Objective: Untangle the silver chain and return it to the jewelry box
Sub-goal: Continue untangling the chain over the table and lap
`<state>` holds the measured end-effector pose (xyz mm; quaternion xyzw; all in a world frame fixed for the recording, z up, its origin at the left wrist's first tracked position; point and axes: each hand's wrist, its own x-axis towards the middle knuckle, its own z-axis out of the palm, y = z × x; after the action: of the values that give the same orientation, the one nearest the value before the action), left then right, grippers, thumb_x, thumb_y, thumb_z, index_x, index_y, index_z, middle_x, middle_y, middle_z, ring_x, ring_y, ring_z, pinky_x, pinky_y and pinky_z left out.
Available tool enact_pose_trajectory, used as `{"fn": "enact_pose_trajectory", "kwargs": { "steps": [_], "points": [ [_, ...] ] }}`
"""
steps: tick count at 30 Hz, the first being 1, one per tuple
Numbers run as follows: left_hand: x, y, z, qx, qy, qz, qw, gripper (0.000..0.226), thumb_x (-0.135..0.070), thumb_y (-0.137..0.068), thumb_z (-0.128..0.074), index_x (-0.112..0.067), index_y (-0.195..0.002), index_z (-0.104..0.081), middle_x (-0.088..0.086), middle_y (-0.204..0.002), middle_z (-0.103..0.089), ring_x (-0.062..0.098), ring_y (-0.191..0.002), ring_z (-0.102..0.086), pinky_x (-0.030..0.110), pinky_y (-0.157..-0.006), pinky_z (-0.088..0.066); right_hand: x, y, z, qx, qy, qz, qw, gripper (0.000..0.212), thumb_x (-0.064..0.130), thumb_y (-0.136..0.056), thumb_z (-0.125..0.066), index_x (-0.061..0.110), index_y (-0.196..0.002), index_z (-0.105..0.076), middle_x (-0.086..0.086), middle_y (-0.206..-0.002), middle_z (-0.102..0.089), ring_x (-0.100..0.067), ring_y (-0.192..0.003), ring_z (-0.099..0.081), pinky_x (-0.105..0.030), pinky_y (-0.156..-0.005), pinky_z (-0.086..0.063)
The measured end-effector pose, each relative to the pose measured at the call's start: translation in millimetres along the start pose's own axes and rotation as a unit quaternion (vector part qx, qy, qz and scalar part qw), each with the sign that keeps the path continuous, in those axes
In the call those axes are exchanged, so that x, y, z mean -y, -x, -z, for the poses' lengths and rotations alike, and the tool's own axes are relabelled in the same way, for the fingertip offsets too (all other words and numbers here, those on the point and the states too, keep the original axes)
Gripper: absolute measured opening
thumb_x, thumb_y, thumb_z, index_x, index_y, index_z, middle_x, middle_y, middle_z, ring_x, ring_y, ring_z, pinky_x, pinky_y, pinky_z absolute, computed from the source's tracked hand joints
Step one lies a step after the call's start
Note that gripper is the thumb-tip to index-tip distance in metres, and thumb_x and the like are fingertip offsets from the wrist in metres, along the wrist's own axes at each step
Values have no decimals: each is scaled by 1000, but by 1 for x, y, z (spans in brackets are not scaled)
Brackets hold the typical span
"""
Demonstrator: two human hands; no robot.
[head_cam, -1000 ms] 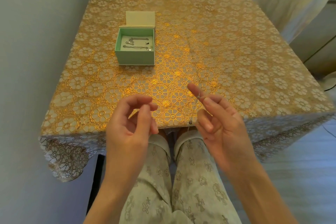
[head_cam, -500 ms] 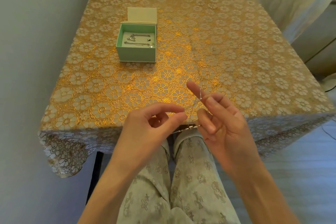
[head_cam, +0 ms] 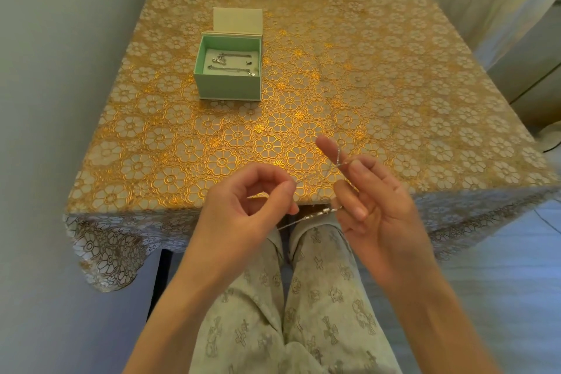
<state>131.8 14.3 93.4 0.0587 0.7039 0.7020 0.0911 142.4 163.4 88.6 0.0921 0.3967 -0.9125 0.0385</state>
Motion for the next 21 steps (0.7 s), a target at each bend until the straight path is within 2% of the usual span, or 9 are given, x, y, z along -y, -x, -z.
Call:
{"fn": "enact_pose_trajectory", "kwargs": {
  "steps": [3,5,6,8,10,12,14,15,21],
  "points": [
    [2,0,0,11,2,6,1000,1,-6,-81,-61,-7,-82,-60,-1,-64,-63,-1,-40,-50,6,-43,-36,0,0,1,-10,-4,0,1000,4,9,-80,-49,10,-76,-50,-8,-111,-68,-1,-35,-32,-10,-34,-25],
    [3,1,1,-3,-2,-1,1000,8,-5,-81,-62,-12,-79,-60,-2,-65,-64,3,-40,-48,10,-42,-35,1,0,1,-11,-3,2,1000,5,9,-81,-49,10,-76,-51,-8,-110,-68,-1,-35,-32,-10,-34,-25],
    [4,1,2,-7,-6,-6,1000,8,-10,-79,-66,-16,-76,-61,2,-67,-65,9,-40,-44,16,-40,-33,1,0,2,-13,-1,2,1000,5,10,-81,-49,10,-76,-51,-8,-109,-69,-1,-36,-32,-10,-34,-25],
    [4,1,3,-12,-20,-8,1000,10,-21,-75,-73,-21,-74,-63,22,-75,-61,27,-41,-32,34,-39,-28,0,0,2,-18,2,2,1000,3,10,-79,-49,10,-77,-51,-8,-107,-69,-1,-36,-32,-11,-35,-23],
    [4,1,4,-8,-22,-2,1000,9,-27,-72,-73,-24,-75,-65,35,-79,-56,36,-43,-28,43,-38,-27,0,0,3,-19,1,3,1000,5,10,-79,-50,10,-75,-53,-8,-107,-69,-1,-36,-32,-12,-35,-22],
    [5,2,6,0,-22,-9,1000,14,-32,-69,-73,-23,-75,-65,29,-82,-62,27,-39,-34,38,-38,-30,-1,0,3,-20,1,2,1000,6,10,-79,-50,11,-75,-54,-10,-108,-69,-1,-36,-32,-12,-36,-22],
    [5,3,7,6,-6,-14,1000,18,-29,-74,-73,-17,-77,-60,7,-81,-71,17,-37,-42,21,-38,-33,-1,1,2,-22,8,0,1000,6,10,-80,-50,11,-75,-54,-11,-109,-68,-1,-36,-32,-13,-36,-21],
    [5,3,7,8,2,-13,1000,17,-26,-78,-69,-13,-80,-57,4,-82,-72,16,-37,-44,15,-39,-34,-1,1,2,-22,11,-1,1000,5,10,-80,-50,11,-76,-53,-11,-109,-68,-1,-36,-31,-13,-36,-20],
    [9,2,5,-6,52,11,999,14,-23,-82,-48,-10,-85,-43,11,-70,-71,17,-30,-45,11,-34,-29,0,1,1,-25,16,1,1000,8,10,-78,-52,12,-72,-56,-10,-108,-69,-1,-36,-30,-12,-36,-21]
  ]
}}
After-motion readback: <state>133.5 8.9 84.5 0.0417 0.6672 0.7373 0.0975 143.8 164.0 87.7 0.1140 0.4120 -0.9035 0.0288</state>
